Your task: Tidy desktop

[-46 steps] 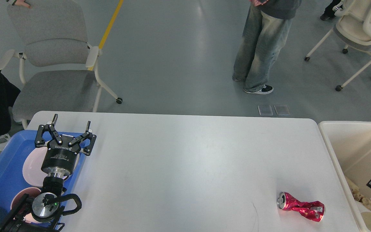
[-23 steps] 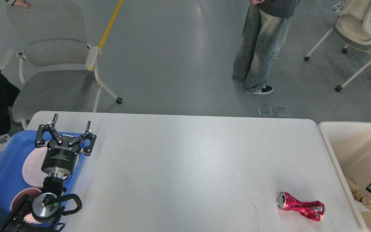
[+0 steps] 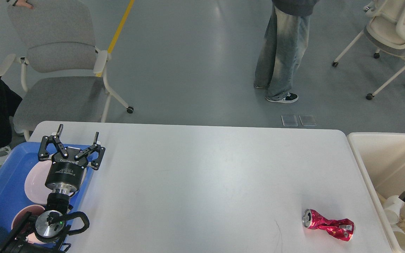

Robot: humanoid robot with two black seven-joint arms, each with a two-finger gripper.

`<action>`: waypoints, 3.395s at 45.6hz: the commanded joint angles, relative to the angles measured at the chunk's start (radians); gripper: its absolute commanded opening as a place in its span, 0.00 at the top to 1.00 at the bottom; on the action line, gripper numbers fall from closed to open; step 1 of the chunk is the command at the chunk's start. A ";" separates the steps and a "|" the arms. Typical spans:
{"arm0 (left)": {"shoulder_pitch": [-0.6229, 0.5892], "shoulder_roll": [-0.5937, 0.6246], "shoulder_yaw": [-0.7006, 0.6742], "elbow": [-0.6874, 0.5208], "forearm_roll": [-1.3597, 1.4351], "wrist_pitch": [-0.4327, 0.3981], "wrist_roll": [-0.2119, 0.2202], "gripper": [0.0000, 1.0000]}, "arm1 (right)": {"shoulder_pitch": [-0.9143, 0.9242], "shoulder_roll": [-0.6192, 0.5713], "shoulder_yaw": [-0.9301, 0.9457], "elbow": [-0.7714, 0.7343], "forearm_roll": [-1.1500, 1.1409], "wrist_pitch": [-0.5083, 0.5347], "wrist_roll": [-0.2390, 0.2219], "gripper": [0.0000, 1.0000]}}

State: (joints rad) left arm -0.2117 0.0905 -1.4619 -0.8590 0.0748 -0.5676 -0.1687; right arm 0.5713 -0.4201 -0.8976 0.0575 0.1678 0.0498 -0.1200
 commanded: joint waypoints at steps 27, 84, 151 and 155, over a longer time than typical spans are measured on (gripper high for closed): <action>0.000 0.000 0.000 -0.002 0.000 -0.001 0.000 0.04 | 1.242 -0.045 -0.291 1.013 -0.275 0.741 -0.254 0.00; 0.000 0.000 0.000 0.000 0.000 0.000 0.000 0.04 | 1.535 -0.135 -0.466 1.498 -0.064 0.685 0.000 0.00; 0.000 0.000 0.000 0.000 0.000 0.000 0.000 0.04 | 0.576 -0.037 0.019 1.131 0.604 -0.232 -0.015 0.10; 0.000 0.000 0.000 0.000 0.000 0.000 0.000 0.04 | 0.576 -0.037 0.019 1.131 0.601 -0.232 -0.015 0.28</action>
State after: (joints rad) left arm -0.2117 0.0905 -1.4619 -0.8590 0.0749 -0.5676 -0.1687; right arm 1.1558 -0.4588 -0.8796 1.1989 0.7720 -0.1834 -0.1348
